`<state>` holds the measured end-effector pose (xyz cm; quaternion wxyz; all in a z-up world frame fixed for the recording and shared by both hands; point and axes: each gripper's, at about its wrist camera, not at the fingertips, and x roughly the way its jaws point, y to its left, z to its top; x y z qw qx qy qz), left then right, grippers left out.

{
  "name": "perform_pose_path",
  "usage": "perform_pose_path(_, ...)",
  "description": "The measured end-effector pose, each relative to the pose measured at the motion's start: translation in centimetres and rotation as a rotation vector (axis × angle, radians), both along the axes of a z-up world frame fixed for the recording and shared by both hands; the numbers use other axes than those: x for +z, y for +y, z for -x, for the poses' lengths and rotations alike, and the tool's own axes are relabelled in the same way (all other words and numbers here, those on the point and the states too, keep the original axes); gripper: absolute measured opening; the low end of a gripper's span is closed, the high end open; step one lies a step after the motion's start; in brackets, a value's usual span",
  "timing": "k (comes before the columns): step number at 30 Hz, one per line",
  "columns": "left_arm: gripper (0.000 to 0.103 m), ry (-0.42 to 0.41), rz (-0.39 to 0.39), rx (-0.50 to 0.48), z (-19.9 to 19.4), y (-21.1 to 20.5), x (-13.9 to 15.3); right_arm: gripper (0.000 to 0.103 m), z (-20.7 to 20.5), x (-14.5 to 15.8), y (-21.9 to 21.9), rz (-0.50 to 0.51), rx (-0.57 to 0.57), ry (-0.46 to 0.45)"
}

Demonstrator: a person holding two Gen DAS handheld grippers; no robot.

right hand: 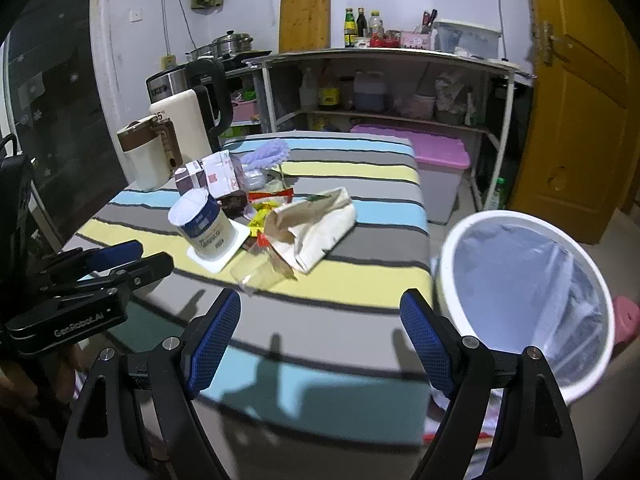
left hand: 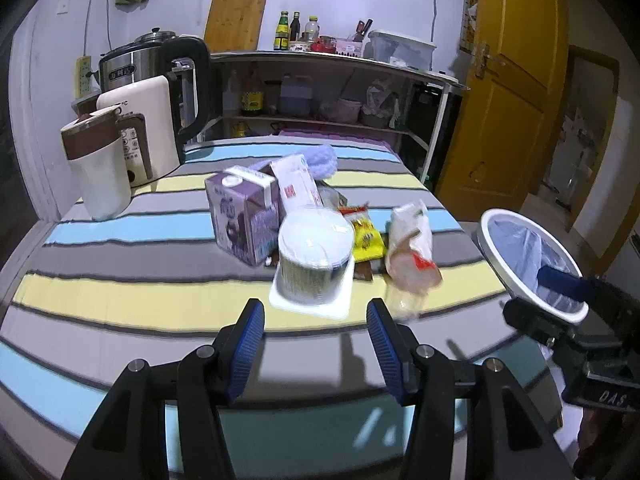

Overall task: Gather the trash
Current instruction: 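Grasp the white milk carton with the left tool while the right tool grasps the clear cup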

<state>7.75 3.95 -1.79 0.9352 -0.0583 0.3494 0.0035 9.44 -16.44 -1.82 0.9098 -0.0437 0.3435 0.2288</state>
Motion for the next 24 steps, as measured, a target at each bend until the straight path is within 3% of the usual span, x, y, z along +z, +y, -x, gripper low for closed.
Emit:
perform_pose_path(3, 0.061, -0.005, 0.009, 0.001, -1.5, 0.4, 0.1, 0.082, -1.2, 0.0, 0.6, -0.005, 0.007, 0.003)
perform_pose_path(10, 0.062, 0.007, 0.018, -0.018, -4.3, 0.6, -0.7, 0.082, -3.3, -0.1, 1.4, -0.021, 0.012, 0.016)
perform_pose_path(12, 0.058, 0.007, 0.026, -0.026, -4.7, 0.6, -0.9, 0.082, -3.6, -0.2, 1.8, -0.026, 0.026, 0.025)
perform_pose_path(13, 0.049, 0.007, 0.029, -0.028, -4.8, 0.5, -1.0, 0.082, -3.8, -0.3, 2.1, -0.027, 0.037, 0.028)
perform_pose_path(24, 0.049, -0.04, 0.039, 0.002, -2.6, 2.8, -0.1, 0.082, -4.5, -1.7, 5.3, 0.013, 0.145, 0.054)
